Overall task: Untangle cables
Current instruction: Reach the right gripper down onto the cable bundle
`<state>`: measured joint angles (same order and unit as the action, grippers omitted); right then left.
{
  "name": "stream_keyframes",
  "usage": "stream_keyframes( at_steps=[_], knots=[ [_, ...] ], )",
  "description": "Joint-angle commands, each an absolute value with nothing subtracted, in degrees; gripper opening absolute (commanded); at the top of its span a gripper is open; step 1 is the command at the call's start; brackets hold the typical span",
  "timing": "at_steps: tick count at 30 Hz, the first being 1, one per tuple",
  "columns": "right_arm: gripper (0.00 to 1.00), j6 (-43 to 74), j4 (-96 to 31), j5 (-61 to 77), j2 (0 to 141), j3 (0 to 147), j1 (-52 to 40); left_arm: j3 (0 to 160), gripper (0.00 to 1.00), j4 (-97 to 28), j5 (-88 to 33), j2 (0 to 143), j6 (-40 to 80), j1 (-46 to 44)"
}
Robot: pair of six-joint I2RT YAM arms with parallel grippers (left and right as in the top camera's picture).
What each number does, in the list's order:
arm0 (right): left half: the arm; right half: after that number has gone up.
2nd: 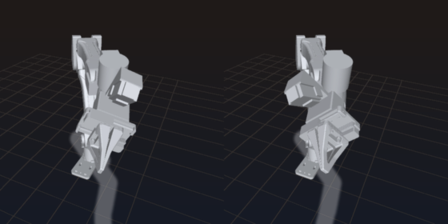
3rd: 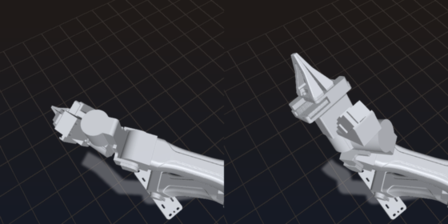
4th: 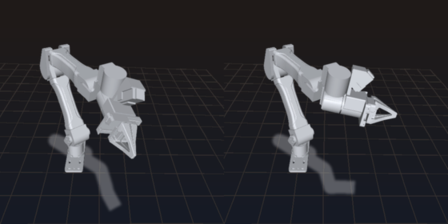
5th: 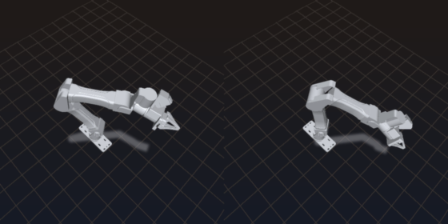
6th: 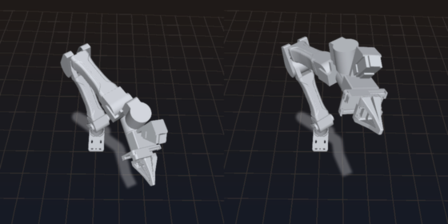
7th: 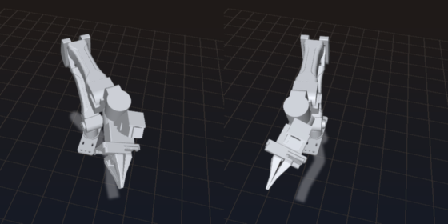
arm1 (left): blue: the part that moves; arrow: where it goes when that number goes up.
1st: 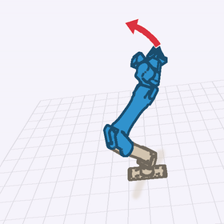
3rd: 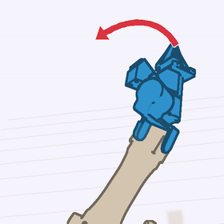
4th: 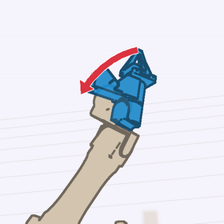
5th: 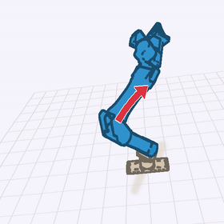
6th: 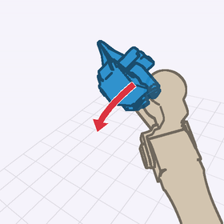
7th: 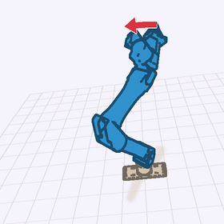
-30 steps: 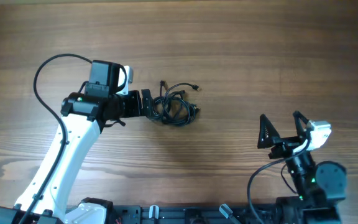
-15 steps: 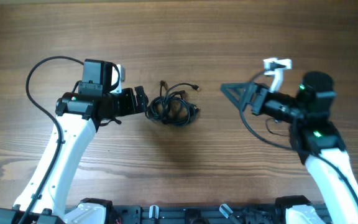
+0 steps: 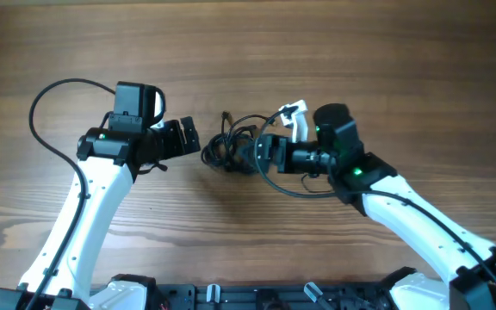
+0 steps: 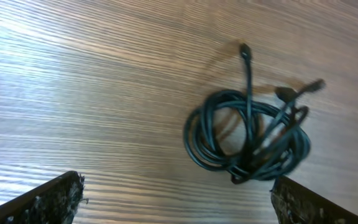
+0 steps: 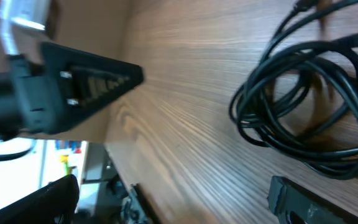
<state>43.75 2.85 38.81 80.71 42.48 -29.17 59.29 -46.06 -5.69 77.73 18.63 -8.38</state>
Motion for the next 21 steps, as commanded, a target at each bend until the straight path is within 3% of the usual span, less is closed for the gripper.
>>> stream_keyframes(
  at_steps=[1, 17, 21],
  knots=[
    [1.0, 45.9, 3.2, 31.2, 83.6, 43.0, -32.0, 60.3, 1.0, -45.9, 1.4, 77.8, 20.2, -8.1],
    [0.82, 48.1, 14.6, 21.7, 93.2, 43.0, -39.2, 60.3, 1.0, -47.2, 4.6, 77.8, 20.0, -4.6],
    [0.81, 48.1, 14.9, 18.2, 94.3, 43.0, -40.7, 60.3, 1.0, -47.2, 4.6, 77.8, 20.0, -4.6]
  ],
)
